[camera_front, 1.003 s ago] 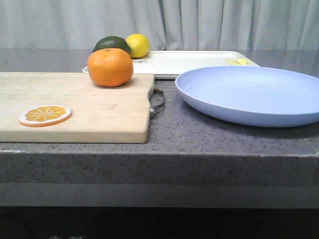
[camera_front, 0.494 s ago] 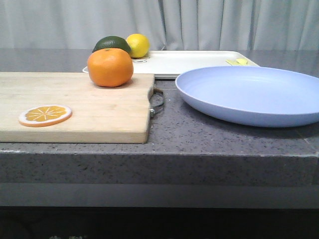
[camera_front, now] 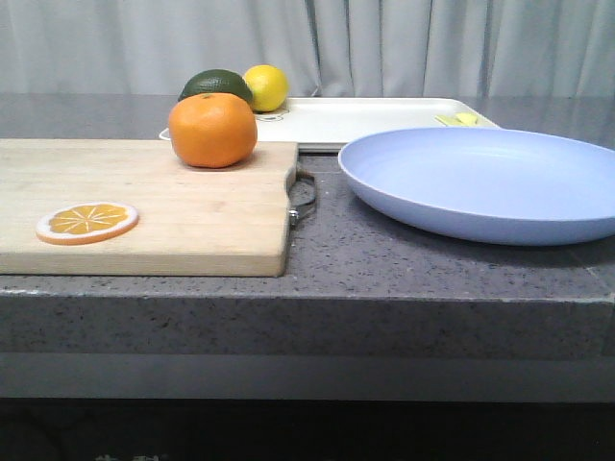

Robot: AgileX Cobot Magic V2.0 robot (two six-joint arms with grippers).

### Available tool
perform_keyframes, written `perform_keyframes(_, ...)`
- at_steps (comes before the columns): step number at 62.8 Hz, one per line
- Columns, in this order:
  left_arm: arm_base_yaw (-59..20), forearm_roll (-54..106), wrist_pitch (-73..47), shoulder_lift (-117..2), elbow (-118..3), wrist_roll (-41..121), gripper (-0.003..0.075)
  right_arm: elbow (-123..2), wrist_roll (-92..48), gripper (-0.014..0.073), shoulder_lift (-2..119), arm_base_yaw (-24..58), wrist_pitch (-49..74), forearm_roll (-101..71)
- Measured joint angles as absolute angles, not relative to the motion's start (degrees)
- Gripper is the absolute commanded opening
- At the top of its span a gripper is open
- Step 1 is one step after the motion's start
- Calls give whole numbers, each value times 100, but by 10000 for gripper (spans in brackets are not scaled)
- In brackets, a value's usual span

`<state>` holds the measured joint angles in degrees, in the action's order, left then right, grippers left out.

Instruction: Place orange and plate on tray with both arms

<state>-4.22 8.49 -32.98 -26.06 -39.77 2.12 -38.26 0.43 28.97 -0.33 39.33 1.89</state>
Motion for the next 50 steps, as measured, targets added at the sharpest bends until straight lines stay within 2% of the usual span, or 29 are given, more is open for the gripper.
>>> perform_keyframes(4, -422, 849, -3277, -2606, -3977, 212, 602, -3826, 43, 664, 2897, -33, 3946, 189)
perform_keyframes(8, -422, 849, -3273, -2610, -3977, 317, 648, -3826, 43, 646, 2897, -33, 3946, 189)
perform_keyframes(16, -533, 861, -3214, -2745, -3977, 487, 628, -3826, 43, 633, 2897, -33, 3958, 166)
perform_keyframes(27, -1215, 873, -2976, -3324, -4003, 656, 621, -3826, 43, 633, 2897, -33, 3982, 144)
perform_keyframes(50, -2556, 839, -2872, -5650, -5227, 955, 621, -3826, 43, 633, 2897, -33, 3991, 131)
